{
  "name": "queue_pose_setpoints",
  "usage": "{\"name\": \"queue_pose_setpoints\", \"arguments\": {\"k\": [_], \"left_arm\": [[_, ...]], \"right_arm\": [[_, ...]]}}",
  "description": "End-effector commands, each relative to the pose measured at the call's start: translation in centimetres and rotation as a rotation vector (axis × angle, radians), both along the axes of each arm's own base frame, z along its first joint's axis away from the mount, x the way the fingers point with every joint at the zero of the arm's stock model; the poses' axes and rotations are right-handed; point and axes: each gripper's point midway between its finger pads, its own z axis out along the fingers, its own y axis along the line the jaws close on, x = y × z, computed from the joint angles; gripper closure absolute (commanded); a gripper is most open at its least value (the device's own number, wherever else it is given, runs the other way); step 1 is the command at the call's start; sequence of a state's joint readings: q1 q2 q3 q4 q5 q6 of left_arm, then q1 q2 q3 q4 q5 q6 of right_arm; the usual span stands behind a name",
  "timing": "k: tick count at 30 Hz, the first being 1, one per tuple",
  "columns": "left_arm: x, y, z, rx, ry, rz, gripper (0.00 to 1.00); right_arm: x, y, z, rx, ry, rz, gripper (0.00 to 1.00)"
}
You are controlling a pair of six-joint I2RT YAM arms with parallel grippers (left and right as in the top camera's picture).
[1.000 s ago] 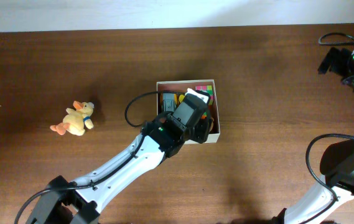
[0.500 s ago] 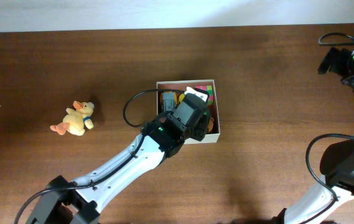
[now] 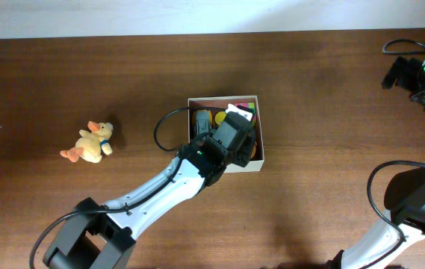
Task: Pack container
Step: 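Lower the capybara into the box's front right area with the left gripper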
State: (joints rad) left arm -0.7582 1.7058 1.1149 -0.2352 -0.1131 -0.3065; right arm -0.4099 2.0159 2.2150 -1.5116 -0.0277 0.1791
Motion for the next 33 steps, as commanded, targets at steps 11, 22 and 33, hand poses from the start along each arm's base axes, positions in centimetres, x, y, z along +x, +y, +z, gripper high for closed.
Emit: {"name": "queue_pose_setpoints", "arguments": {"k": [11,22,33], "left_arm": [[0.8,-0.7,1.2,-0.022,-0.043,-0.005,0.66],[0.8,-0.7,1.3,-0.023,-0.044,-0.005,0.98],[1.6,-2.4,4.0,-0.116,-0.085,-0.033,0.98]], "right_arm": [[0.2,0.2,0.4,-0.001,-0.013,0.011,0.01],[0.2,0.2,0.4,-0.001,-0.013,0.011,0.01],[0.2,0.3,0.4,-0.001,-0.013,0.011,0.01]]}}
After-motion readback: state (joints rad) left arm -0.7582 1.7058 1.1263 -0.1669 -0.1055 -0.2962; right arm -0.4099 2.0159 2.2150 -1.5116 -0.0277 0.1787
